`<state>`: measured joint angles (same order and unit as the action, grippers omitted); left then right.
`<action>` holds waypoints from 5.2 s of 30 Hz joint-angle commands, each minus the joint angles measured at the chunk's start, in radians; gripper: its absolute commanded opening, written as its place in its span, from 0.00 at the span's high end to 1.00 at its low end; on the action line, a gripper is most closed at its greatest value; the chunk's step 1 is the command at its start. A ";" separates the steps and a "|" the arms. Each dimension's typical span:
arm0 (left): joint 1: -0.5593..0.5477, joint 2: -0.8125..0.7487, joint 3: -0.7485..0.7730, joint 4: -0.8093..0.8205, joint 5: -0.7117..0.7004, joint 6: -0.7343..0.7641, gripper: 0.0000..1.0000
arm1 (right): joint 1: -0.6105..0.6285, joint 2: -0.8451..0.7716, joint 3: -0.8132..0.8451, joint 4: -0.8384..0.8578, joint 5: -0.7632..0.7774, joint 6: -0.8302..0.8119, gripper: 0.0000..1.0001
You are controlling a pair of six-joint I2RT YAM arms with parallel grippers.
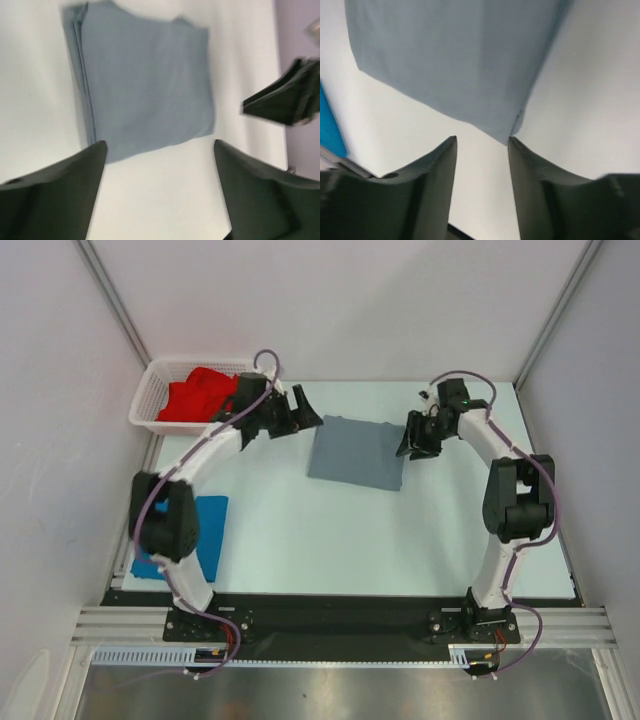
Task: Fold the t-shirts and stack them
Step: Fold the tshirt, then neatly place the folded tshirt to the corner
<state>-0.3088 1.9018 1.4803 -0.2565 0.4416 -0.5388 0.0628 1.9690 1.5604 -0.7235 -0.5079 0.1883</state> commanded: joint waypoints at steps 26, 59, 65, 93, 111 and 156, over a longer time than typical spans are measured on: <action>0.135 -1.064 -0.489 -0.576 -0.573 -0.147 0.00 | 0.845 0.070 -0.145 0.618 0.974 -0.797 0.31; 0.364 -0.822 -0.603 -0.488 -0.186 -0.221 0.00 | 0.775 0.208 0.006 0.581 0.755 -0.833 1.00; 0.364 -0.732 -0.658 -0.264 0.017 -0.237 0.00 | 0.758 0.093 -0.032 0.533 0.678 -0.814 1.00; 0.007 0.147 -0.183 0.222 0.079 -0.785 0.01 | 0.652 -0.239 -0.232 0.504 0.459 -0.718 1.00; -0.036 0.348 0.075 0.071 -0.061 -0.765 0.15 | 0.624 -0.295 -0.281 0.535 0.431 -0.679 1.00; -0.098 -0.507 -0.246 -0.501 -0.931 -0.576 1.00 | 0.877 -1.041 -0.594 0.045 0.720 0.068 0.39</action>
<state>-0.4076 1.4635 1.1717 -0.6544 -0.3573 -1.0588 0.9215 0.9607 0.9852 -0.6655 0.2268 0.2211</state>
